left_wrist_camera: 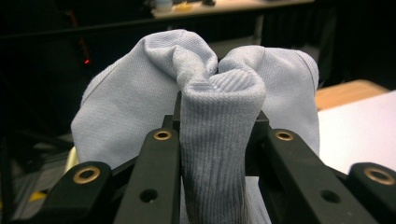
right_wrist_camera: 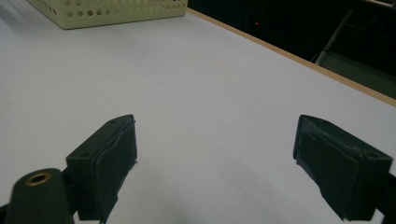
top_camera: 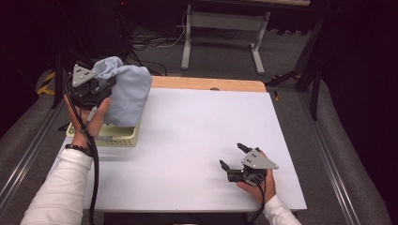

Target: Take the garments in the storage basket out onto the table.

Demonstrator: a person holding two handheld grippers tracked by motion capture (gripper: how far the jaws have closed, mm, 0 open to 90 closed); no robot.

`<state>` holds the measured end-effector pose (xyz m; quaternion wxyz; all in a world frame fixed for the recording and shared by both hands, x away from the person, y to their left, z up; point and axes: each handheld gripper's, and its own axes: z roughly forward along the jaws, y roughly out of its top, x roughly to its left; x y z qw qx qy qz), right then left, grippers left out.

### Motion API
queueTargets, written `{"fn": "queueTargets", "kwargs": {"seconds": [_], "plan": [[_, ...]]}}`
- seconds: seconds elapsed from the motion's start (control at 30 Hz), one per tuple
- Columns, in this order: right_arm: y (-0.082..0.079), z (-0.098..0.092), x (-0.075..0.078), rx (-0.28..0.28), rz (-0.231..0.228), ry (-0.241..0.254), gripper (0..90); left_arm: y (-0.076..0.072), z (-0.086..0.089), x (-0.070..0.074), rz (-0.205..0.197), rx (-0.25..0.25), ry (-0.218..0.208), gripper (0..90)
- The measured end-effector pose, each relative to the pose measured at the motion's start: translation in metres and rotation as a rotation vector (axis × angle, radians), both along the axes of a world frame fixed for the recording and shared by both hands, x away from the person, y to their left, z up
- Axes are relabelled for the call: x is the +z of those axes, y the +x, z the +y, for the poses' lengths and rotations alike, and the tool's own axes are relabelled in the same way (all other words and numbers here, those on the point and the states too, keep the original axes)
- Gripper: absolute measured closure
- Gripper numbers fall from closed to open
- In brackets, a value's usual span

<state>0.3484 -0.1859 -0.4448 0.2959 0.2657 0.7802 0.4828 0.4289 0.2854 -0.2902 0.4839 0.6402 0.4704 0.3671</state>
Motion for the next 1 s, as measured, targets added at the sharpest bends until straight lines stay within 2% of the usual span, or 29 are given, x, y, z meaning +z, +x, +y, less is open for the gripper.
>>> {"fn": "queueTargets", "kwargs": {"seconds": [0.23,0.27,0.3,0.43,0.47,0.5,0.57,0.63,0.67,0.7,0.87,1.0], "plan": [[0.001,-0.001,0.0,-0.004,0.004,0.003,14.1,-0.007,-0.034,0.008,-0.023,-0.1,-0.008,74.6],[0.001,0.0,-0.001,-0.003,0.006,-0.004,14.0,-0.009,-0.045,0.008,-0.022,-0.126,-0.007,74.5],[0.001,0.0,-0.001,-0.003,0.006,-0.004,14.0,-0.009,-0.045,0.008,-0.022,-0.126,-0.007,74.6],[0.002,-0.001,-0.001,-0.004,0.008,-0.003,14.0,-0.011,-0.067,0.005,-0.015,-0.183,-0.01,74.5],[0.002,-0.002,-0.001,-0.007,0.008,0.0,14.1,-0.012,-0.078,0.003,-0.013,-0.211,-0.01,74.5],[0.003,-0.002,-0.001,-0.008,0.009,0.0,14.1,-0.012,-0.078,0.003,-0.013,-0.211,-0.01,74.5],[0.003,-0.002,-0.001,-0.01,0.009,-0.001,14.1,-0.014,-0.089,0.001,-0.006,-0.241,-0.007,74.5],[0.004,-0.003,-0.001,-0.011,0.011,0.001,14.1,-0.015,-0.102,-0.001,-0.005,-0.267,-0.002,74.5],[0.004,-0.003,-0.001,-0.015,0.012,0.001,14.1,-0.016,-0.114,-0.005,0.007,-0.3,0.003,74.4],[0.004,-0.003,-0.001,-0.015,0.012,0.001,14.1,-0.016,-0.114,-0.005,0.007,-0.3,0.003,74.4],[0.004,-0.006,0.0,-0.026,0.015,0.01,14.1,-0.016,-0.142,-0.018,0.041,-0.365,0.014,74.2],[0.005,-0.007,-0.001,-0.029,0.018,0.01,14.1,-0.012,-0.162,-0.031,0.071,-0.398,0.031,73.9]]}}
